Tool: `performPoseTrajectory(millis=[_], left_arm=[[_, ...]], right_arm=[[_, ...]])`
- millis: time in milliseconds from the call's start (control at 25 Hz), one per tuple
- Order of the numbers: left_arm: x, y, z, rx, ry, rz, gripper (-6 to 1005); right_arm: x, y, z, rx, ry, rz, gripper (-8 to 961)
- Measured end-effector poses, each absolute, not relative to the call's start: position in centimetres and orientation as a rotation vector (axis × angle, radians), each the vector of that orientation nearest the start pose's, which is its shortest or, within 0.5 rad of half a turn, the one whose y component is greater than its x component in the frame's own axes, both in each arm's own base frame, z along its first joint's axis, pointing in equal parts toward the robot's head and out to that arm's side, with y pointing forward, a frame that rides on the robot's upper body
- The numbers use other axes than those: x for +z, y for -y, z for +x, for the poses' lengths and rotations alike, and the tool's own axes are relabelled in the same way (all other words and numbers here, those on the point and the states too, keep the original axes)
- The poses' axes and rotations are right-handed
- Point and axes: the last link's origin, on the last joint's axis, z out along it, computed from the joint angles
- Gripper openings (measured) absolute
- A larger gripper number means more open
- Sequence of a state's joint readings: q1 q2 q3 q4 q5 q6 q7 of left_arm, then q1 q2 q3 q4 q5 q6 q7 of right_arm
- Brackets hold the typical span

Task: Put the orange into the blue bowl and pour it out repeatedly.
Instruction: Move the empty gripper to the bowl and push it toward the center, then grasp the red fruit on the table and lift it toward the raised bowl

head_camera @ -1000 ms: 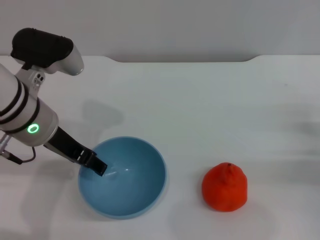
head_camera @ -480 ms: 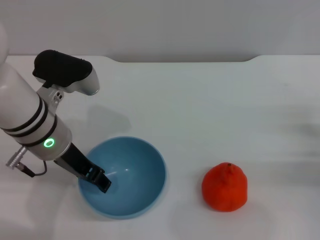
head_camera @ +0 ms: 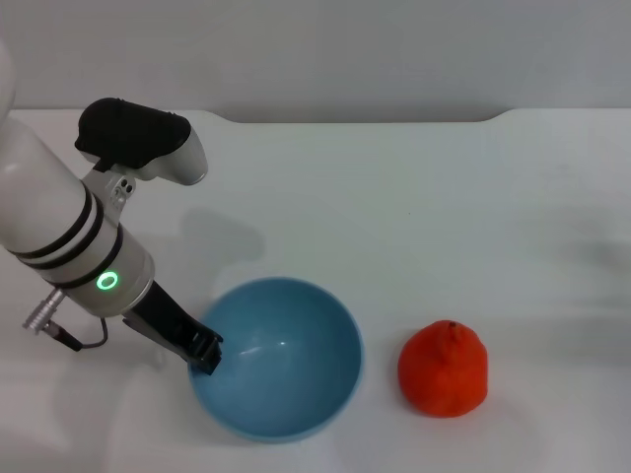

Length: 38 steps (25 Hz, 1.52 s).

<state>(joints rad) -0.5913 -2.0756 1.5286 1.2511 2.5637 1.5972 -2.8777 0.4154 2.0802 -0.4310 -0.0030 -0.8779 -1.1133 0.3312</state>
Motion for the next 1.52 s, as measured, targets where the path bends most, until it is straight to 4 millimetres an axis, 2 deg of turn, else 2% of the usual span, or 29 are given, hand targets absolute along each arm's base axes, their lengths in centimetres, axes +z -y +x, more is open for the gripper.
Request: performPoseTrajectory(millis=[240, 480, 560, 800, 840, 880, 1040, 1080, 1120, 1160, 1240, 1360, 1520], left_arm=[[-3.2, -32.5, -19.9, 0.65, 1.354, -2.472, 114], [-3.3, -32.5, -19.5, 0.609, 1.359, -2.487, 3], [-3.2, -32.7, -19.5, 0.59, 1.36, -2.482, 1], [-2.2, -33.9, -19.3, 0.438, 1.424, -2.449, -2], [-2.0, -34.7, -18.7, 0.288, 1.469, -2.447, -2], [-2.0, -34.8, -18.7, 0.266, 1.472, -2.446, -2], [-1.7, -35.1, -18.8, 0.242, 1.469, -2.43, -1], [-1.7, -35.1, -19.0, 0.25, 1.468, -2.425, -1], [-1.7, -35.1, -19.2, 0.258, 1.466, -2.418, -2], [-1.7, -35.2, -19.3, 0.266, 1.464, -2.411, -2], [-1.6, -35.3, -19.6, 0.281, 1.451, -2.397, -2], [-1.5, -35.4, -19.9, 0.307, 1.436, -2.38, -2], [-1.3, -35.9, -20.0, 0.282, 1.416, -2.353, -2]], right_arm=[[1.2, -31.3, 38.3, 0.655, -0.798, -1.407, 574], [1.2, -33.0, 37.1, 0.855, -0.955, -1.369, 575], [1.3, -34.0, 36.6, 0.906, -1.002, -1.384, 576], [2.2, -37.8, 34.0, 0.992, -1.198, -1.597, 576], [2.7, -38.6, 33.2, 0.996, -1.246, -1.665, 576], [3.0, -39.0, 32.7, 0.987, -1.279, -1.715, 575], [4.8, -40.7, 29.8, 0.812, -1.427, -1.957, 575], [5.3, -41.0, 29.1, 0.726, -1.44, -2.023, 575], [6.1, -41.3, 27.5, 0.547, -1.451, -2.142, 575], [6.1, -41.3, 27.5, 0.547, -1.451, -2.142, 575], [6.7, -41.3, 25.7, 0.304, -1.435, -2.279, 575], [6.8, -40.7, 23.3, 0.059, -1.401, -2.438, 575], [6.1, -39.8, 20.5, -0.124, -1.325, -2.588, 574]])
